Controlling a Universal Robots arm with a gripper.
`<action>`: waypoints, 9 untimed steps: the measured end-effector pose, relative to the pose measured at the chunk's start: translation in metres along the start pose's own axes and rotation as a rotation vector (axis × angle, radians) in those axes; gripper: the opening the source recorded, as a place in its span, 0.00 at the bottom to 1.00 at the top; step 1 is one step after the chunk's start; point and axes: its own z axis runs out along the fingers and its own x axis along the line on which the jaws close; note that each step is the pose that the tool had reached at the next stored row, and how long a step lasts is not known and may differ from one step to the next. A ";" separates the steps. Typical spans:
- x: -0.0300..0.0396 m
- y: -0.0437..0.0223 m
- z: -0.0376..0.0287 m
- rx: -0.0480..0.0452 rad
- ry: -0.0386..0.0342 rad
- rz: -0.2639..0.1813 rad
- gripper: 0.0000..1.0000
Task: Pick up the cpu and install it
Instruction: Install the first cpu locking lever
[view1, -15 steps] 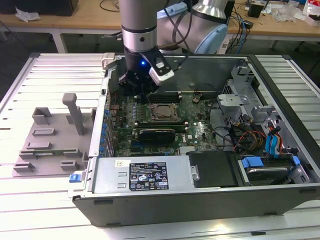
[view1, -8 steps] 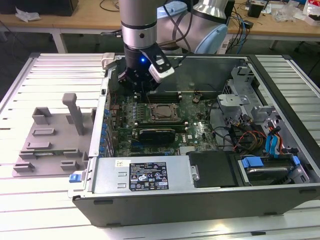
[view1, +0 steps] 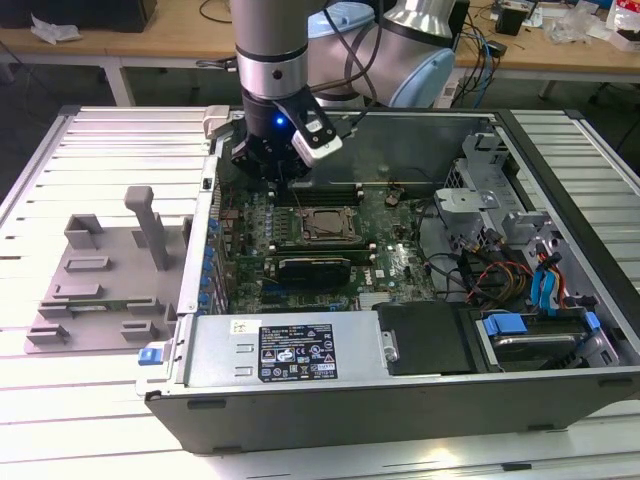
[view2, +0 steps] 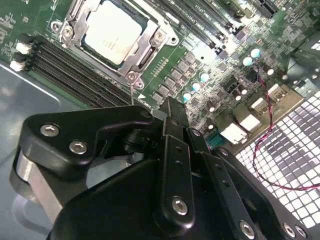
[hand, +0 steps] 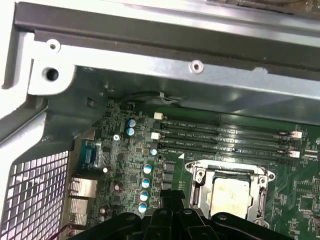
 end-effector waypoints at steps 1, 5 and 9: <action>0.0000 0.0000 0.0000 -0.0003 0.0000 0.000 0.11; 0.0000 0.0000 0.0000 -0.0190 -0.0023 0.001 0.11; 0.0014 0.0002 0.0000 -0.0254 -0.0031 0.001 0.11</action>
